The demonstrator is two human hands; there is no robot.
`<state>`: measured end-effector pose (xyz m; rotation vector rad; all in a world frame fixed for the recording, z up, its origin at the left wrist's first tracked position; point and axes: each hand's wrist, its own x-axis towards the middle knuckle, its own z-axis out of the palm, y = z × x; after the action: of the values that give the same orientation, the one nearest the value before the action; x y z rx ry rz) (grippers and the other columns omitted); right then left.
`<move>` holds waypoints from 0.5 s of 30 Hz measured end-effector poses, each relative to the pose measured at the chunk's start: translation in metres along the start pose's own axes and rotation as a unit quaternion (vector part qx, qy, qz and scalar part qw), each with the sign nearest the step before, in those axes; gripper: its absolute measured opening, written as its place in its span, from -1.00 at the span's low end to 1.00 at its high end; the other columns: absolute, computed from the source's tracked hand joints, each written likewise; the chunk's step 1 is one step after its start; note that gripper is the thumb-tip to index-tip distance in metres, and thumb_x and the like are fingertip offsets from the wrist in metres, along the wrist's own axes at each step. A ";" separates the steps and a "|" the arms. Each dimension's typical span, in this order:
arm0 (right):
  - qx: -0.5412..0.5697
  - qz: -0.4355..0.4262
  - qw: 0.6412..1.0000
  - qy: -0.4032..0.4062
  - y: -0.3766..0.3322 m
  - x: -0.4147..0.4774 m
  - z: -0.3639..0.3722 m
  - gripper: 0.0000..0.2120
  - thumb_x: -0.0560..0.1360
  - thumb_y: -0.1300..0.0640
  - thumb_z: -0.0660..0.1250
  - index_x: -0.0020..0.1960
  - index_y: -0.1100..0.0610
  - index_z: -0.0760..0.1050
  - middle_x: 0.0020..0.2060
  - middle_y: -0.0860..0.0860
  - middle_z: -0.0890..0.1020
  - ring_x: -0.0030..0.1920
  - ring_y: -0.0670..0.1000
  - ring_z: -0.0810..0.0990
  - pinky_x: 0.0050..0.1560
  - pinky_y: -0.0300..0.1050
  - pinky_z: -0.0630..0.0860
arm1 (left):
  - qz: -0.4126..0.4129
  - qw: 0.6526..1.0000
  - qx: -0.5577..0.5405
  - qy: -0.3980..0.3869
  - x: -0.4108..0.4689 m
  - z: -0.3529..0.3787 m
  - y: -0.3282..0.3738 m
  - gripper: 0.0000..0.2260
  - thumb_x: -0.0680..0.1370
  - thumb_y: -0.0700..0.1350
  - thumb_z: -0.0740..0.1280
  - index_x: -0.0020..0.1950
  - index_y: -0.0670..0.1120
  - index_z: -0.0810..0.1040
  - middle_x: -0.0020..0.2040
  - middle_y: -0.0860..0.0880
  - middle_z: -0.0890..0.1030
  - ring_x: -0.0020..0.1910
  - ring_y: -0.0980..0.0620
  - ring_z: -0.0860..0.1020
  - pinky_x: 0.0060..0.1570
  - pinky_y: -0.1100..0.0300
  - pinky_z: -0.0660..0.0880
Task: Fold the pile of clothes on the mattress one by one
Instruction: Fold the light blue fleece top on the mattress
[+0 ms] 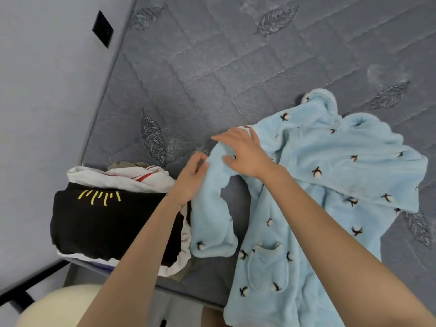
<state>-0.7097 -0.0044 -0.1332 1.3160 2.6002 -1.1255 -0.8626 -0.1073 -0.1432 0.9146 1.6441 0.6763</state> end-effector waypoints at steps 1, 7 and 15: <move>-0.004 -0.015 0.999 -0.028 -0.005 0.001 0.004 -0.51 0.53 0.16 0.28 0.43 -0.05 0.34 0.38 -0.09 0.39 0.51 0.01 0.12 0.47 0.07 -0.26 | 0.014 1.000 -0.008 0.008 0.001 -0.003 0.003 -0.91 0.65 -0.16 0.17 -0.04 -0.11 0.36 -0.24 -0.02 0.38 -0.26 0.13 0.33 -0.24 0.31 0.31; 0.054 0.003 0.998 0.044 -0.017 0.013 0.009 -0.88 0.49 0.21 0.30 0.02 0.18 0.53 -0.10 0.09 0.62 0.02 0.13 0.54 0.33 0.04 0.25 | 0.024 0.994 -0.100 0.022 0.007 -0.023 0.014 -0.93 0.61 -0.19 0.27 -0.06 -0.15 0.44 -0.27 -0.01 0.49 -0.35 0.23 0.43 -0.29 0.36 0.39; 0.219 0.134 0.944 0.210 -0.020 0.020 -0.029 -0.89 0.49 0.30 0.25 -0.03 0.13 0.47 -0.20 -0.14 0.52 -0.21 -0.15 0.46 -0.09 -0.18 0.42 | -0.055 0.987 -0.008 -0.148 0.001 -0.044 -0.009 -0.82 0.62 -0.10 0.28 0.18 -0.13 0.52 0.10 -0.10 0.61 0.06 0.10 0.53 0.17 0.10 0.45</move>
<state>-0.7281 0.0198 -0.1062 2.1381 2.3766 -1.5773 -0.9069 -0.1107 -0.1402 0.8610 1.4106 0.4530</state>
